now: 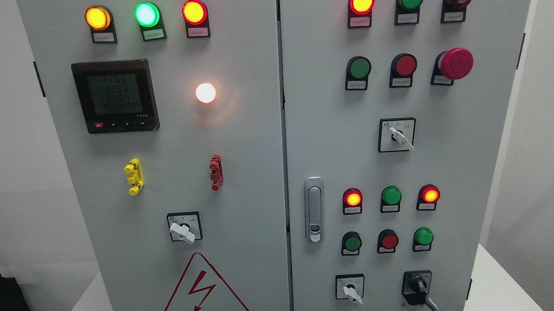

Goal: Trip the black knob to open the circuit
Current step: 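Reach the right hand up to the black rotary knob, then grip the black knob with the right hand and twist it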

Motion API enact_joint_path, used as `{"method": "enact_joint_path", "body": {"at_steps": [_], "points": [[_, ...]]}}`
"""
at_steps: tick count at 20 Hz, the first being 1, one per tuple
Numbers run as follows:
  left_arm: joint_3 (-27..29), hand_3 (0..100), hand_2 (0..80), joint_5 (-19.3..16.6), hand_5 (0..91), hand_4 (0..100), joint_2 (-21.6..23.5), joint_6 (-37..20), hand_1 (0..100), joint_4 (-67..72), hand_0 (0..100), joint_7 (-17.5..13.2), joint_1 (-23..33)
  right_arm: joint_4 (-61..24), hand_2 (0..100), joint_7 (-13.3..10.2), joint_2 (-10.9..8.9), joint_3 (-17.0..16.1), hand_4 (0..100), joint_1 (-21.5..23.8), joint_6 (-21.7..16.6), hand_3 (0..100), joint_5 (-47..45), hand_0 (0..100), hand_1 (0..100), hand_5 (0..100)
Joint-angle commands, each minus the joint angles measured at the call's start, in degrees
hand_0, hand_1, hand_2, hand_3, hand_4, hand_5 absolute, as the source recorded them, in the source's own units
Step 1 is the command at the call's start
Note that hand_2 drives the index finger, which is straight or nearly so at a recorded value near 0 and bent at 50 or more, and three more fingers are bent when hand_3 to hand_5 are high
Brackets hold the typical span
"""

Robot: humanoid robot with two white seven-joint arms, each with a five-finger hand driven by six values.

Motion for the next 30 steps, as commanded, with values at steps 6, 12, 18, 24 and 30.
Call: {"method": "enact_joint_path", "body": {"at_steps": [6,12,18,24,30], "points": [[0.1,0,0.0,0.1,0.0,0,0.0,0.1,39,0.1,12,0.0,0.0,-1.6,0,0.3,0.21,0.8,100,-0.5,-0.6,100,0.1,71,79,95],[0.1,0,0.0,0.1,0.0,0,0.0,0.1,39,0.1,12,0.0,0.0,-1.7,0,0.3,0.3,2.0,100,-0.5,-0.6,100,0.1,71,79,95],[0.1,0,0.0,0.1,0.0,0,0.0,0.1,39,0.1,12,0.0,0.0,-2.0,0,0.2,1.09,3.0,100,-0.6,-0.5,100,0.2,71,79,95],[0.1,0,0.0,0.1,0.0,0,0.0,0.1,39,0.1,12,0.0,0.0,-2.1,0,0.2,1.44,3.5,100,-0.6,-0.5,100,0.4,71,79,95],[0.1,0,0.0,0.1,0.0,0,0.0,0.1,39,0.1,12,0.0,0.0,-2.3,0,0.2,2.05,4.3,100,-0.7,-0.5,100,0.7,71,79,95]]}}
